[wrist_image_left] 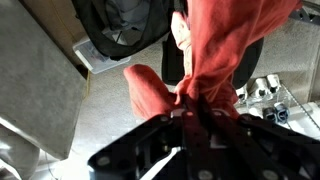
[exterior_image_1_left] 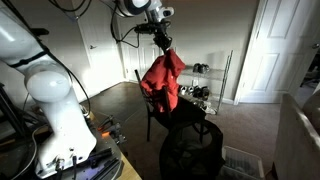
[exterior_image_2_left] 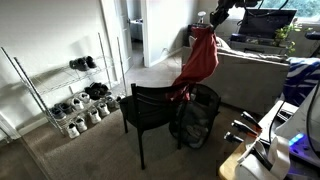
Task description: Put the towel in the black laundry bag.
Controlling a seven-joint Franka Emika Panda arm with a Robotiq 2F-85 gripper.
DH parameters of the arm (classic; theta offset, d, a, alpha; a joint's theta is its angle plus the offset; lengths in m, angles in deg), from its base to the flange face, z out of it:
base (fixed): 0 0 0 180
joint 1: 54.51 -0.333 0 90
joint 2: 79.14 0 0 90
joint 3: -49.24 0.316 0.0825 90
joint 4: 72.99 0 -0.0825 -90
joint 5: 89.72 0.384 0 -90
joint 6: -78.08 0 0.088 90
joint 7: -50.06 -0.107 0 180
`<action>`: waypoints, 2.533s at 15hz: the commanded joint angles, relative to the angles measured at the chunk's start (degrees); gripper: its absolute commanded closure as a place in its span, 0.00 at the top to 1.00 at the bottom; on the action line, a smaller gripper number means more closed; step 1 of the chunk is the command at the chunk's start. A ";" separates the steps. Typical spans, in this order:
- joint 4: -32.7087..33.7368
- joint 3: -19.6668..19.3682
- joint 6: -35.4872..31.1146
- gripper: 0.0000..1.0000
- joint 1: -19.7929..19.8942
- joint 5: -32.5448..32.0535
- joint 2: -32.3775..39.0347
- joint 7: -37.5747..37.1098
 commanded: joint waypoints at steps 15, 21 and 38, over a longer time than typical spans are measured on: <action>47.95 -8.05 2.17 0.02 2.29 7.71 33.27 -31.87; 56.21 -9.76 9.75 0.02 1.63 1.90 37.50 -39.61; 65.13 -13.77 37.97 0.02 7.85 -1.45 41.61 -29.80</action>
